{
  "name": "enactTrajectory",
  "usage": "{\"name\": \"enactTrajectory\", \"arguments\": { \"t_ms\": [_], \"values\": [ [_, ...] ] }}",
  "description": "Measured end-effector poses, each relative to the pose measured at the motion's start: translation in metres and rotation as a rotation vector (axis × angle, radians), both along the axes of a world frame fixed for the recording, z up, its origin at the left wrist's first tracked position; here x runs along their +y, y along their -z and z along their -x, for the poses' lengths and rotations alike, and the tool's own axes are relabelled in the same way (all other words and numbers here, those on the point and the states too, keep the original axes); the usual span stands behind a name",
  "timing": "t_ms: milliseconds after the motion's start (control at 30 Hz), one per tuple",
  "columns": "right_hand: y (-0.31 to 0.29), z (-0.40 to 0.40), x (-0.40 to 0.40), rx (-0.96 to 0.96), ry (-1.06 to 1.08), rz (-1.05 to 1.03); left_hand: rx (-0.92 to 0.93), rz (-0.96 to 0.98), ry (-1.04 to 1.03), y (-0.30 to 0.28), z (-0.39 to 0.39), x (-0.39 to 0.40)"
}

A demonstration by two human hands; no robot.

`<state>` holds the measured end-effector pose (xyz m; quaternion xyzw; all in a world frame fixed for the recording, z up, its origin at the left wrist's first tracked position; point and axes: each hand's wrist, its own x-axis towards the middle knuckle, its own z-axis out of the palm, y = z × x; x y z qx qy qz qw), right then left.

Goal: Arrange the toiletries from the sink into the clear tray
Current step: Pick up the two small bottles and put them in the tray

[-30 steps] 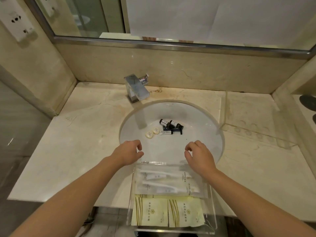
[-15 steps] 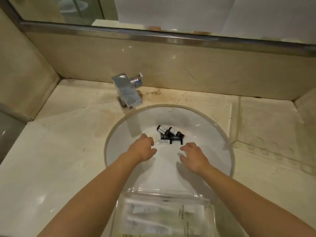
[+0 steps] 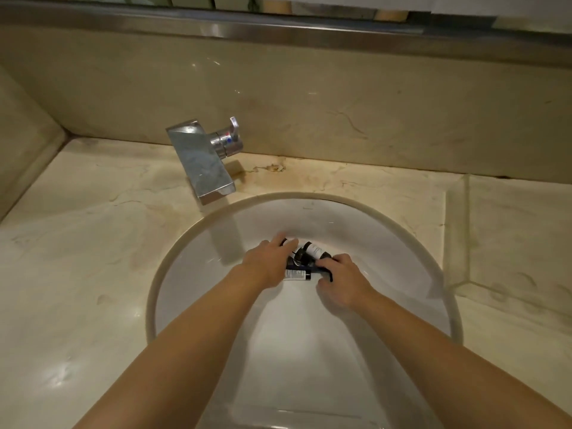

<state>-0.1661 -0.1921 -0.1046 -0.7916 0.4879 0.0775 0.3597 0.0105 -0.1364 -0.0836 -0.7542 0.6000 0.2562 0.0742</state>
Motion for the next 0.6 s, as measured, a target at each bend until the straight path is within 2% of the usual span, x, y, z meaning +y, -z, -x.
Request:
{"name": "enactTrajectory", "arguments": {
  "t_ms": [167,367,500,600],
  "values": [
    [0.006,0.006,0.000,-0.117,0.042,0.125,-0.103,0.045,0.014,0.009,0.000,-0.012],
    [0.003,0.017,0.005,-0.196,0.230,0.132,-0.089,0.119,0.034,0.013,0.001,-0.004],
    [-0.010,0.021,0.006,-0.304,0.361,0.074,0.056,0.218,-0.085,-0.002,-0.003,0.007],
    [-0.030,0.020,0.010,-0.471,0.482,-0.091,0.228,0.258,-0.208,-0.026,-0.003,0.016]
  ]
}}
